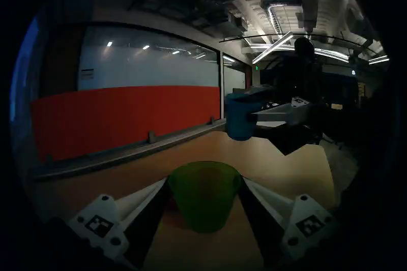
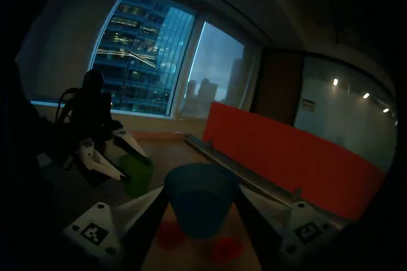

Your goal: Pour water

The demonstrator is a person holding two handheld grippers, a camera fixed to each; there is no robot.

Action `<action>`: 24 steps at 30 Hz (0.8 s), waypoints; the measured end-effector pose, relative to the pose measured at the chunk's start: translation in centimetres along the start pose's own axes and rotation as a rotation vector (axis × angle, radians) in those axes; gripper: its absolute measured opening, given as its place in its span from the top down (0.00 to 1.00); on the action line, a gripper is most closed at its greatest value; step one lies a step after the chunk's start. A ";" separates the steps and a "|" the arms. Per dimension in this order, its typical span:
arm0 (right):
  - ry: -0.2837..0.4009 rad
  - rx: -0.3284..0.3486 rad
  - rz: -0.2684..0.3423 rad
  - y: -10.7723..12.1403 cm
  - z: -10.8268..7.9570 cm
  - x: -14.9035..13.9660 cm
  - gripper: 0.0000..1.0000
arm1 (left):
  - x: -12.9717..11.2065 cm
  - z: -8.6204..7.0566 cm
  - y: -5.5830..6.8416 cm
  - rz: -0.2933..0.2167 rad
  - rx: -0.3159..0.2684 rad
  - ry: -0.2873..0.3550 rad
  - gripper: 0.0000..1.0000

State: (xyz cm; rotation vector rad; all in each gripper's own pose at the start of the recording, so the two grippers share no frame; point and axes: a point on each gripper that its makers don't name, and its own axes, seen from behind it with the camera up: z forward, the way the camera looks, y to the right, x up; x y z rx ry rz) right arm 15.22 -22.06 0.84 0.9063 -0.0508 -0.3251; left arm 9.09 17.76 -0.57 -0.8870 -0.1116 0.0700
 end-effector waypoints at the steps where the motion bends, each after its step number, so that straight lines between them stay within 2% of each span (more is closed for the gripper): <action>1: -0.001 0.002 -0.010 0.0 0.1 0.1 0.10 | 0.0 0.0 0.1 0.001 -0.001 -0.001 0.11; 9: -0.001 0.009 -0.094 -0.1 1.0 1.6 0.10 | 0.1 0.2 0.6 0.002 -0.008 -0.003 0.11; 24: 0.008 0.019 -0.233 -0.2 3.1 4.1 0.10 | 0.1 0.3 0.7 -0.001 -0.011 -0.005 0.11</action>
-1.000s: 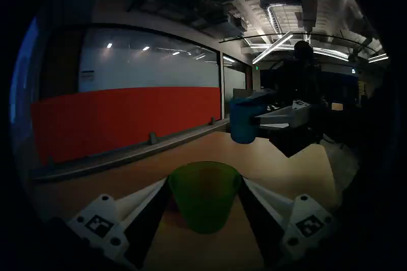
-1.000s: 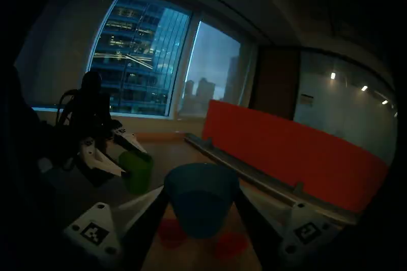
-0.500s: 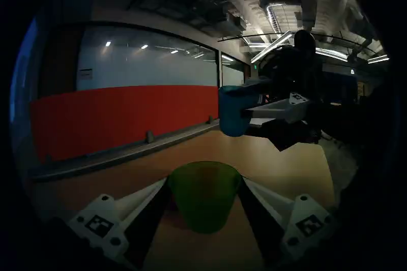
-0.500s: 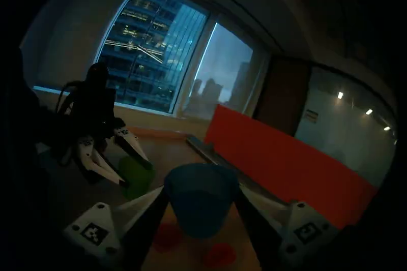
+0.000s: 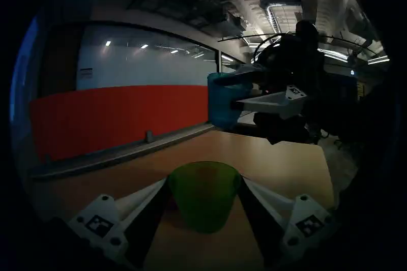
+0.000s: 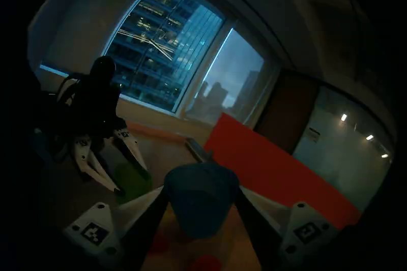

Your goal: Pour water

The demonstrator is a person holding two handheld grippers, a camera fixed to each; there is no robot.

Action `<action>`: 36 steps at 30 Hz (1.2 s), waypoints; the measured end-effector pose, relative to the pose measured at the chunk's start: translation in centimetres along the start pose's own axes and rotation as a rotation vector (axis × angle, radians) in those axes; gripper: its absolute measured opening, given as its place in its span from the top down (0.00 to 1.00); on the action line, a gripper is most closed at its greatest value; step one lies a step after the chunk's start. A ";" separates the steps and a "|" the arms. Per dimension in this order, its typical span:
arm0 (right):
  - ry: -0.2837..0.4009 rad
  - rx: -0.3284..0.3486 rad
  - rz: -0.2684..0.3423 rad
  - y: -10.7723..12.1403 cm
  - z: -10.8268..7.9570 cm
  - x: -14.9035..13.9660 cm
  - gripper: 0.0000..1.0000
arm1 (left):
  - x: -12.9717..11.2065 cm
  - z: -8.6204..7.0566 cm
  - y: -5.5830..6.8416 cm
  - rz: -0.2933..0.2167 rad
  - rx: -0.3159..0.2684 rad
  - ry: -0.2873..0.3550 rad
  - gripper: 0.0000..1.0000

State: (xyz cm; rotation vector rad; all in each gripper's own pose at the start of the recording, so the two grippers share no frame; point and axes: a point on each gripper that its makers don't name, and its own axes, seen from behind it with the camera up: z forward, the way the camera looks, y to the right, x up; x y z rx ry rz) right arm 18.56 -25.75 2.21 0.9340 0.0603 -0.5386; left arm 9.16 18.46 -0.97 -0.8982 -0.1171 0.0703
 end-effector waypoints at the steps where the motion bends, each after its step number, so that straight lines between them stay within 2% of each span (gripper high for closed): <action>1: 0.000 0.000 -0.009 0.0 0.1 0.1 0.10 | 0.0 0.0 0.0 0.001 0.000 -0.001 0.11; 18: 0.017 0.005 -0.160 0.6 2.5 2.5 0.10 | -0.1 0.1 0.4 -0.002 -0.010 0.000 0.12; 36: 0.020 -0.010 -0.329 1.3 4.2 3.4 0.10 | 0.2 0.4 0.9 0.001 -0.020 0.000 0.12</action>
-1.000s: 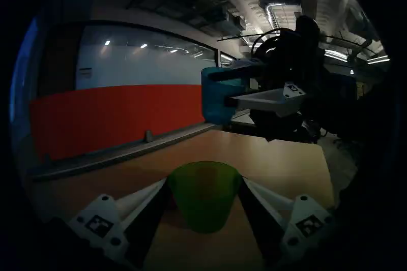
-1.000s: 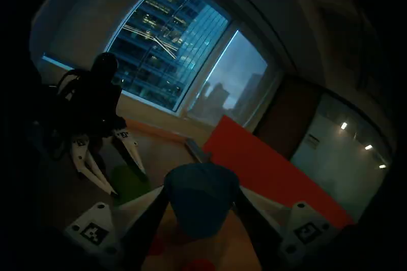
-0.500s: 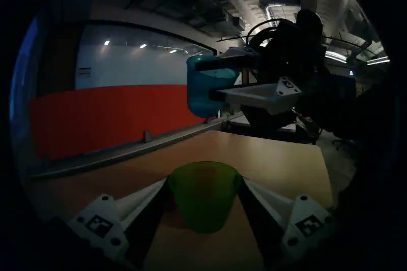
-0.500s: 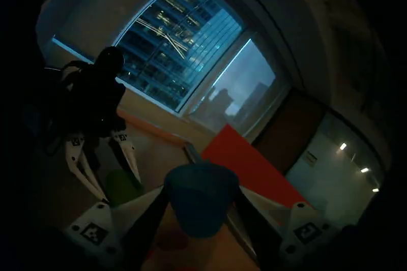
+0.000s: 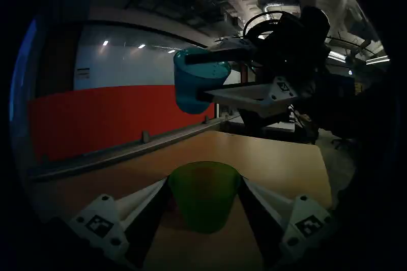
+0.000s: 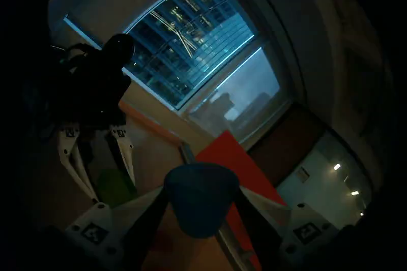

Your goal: Pour water

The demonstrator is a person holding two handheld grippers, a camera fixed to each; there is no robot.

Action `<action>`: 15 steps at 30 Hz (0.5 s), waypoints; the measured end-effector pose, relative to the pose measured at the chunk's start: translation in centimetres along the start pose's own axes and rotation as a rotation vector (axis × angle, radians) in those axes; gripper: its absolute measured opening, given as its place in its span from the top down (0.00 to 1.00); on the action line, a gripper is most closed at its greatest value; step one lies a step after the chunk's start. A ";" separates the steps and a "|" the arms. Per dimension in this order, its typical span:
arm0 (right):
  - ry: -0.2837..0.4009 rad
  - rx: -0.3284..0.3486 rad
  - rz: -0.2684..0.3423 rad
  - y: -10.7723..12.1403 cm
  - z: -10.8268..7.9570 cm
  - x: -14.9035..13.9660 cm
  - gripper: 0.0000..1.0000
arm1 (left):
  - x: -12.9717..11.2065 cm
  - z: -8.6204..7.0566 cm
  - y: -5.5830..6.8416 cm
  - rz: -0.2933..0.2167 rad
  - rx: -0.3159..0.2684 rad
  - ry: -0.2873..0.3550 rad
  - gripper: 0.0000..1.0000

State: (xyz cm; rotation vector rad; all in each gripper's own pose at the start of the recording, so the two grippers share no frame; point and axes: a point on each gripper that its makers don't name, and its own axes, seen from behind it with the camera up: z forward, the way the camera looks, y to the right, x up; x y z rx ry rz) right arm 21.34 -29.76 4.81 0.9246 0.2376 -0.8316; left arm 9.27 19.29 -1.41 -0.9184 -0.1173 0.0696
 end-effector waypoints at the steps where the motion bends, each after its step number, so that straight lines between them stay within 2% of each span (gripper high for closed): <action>1: -0.001 -0.001 -0.009 0.0 0.1 0.0 0.10 | 0.0 0.0 0.0 0.001 0.000 0.000 0.12; 15: -0.003 -0.021 -0.129 0.7 0.8 0.0 0.10 | 0.0 0.2 0.3 0.004 -0.008 0.002 0.12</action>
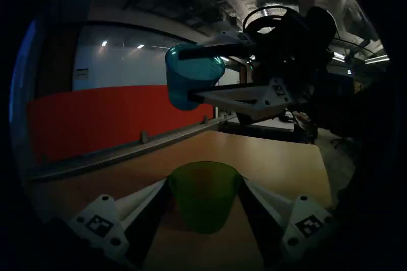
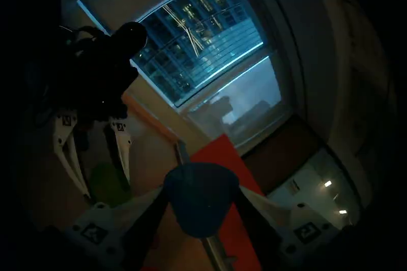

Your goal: Pour water

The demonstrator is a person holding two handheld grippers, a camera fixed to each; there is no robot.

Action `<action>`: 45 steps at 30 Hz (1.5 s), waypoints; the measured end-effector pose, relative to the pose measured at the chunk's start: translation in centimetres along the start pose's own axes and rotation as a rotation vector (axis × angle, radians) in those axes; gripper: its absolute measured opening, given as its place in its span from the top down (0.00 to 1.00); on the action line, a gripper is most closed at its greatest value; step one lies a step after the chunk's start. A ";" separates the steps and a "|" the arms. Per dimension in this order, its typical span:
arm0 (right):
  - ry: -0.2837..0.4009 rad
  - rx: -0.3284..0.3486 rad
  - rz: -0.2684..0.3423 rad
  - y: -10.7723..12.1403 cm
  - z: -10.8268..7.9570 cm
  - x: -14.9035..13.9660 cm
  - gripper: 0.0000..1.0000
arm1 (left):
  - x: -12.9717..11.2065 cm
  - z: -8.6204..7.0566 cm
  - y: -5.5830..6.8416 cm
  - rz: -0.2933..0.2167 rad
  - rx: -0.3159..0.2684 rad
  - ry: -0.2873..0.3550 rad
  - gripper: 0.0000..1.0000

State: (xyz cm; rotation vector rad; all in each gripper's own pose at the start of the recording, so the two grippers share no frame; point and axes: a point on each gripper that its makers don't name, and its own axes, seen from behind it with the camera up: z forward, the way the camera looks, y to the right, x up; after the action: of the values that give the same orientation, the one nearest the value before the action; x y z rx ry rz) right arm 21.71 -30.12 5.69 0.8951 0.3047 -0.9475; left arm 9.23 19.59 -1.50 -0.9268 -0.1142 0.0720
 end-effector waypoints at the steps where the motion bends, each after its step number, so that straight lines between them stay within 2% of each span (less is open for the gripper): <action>1: -0.001 -0.001 -0.008 0.1 0.0 0.0 0.10 | 0.0 0.0 0.0 0.000 0.000 0.001 0.12; 19: 0.000 -0.028 -0.116 0.9 0.4 0.2 0.10 | 0.3 0.3 0.2 0.008 -0.005 0.006 0.12; 45: 0.002 -0.066 -0.231 1.8 0.4 0.4 0.10 | 0.5 0.4 0.3 0.018 -0.007 0.006 0.12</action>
State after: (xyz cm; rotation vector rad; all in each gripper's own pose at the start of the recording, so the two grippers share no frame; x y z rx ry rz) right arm 23.34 -30.23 6.66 0.8118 0.4459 -1.1423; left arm 9.65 20.11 -1.45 -0.9351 -0.1004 0.0853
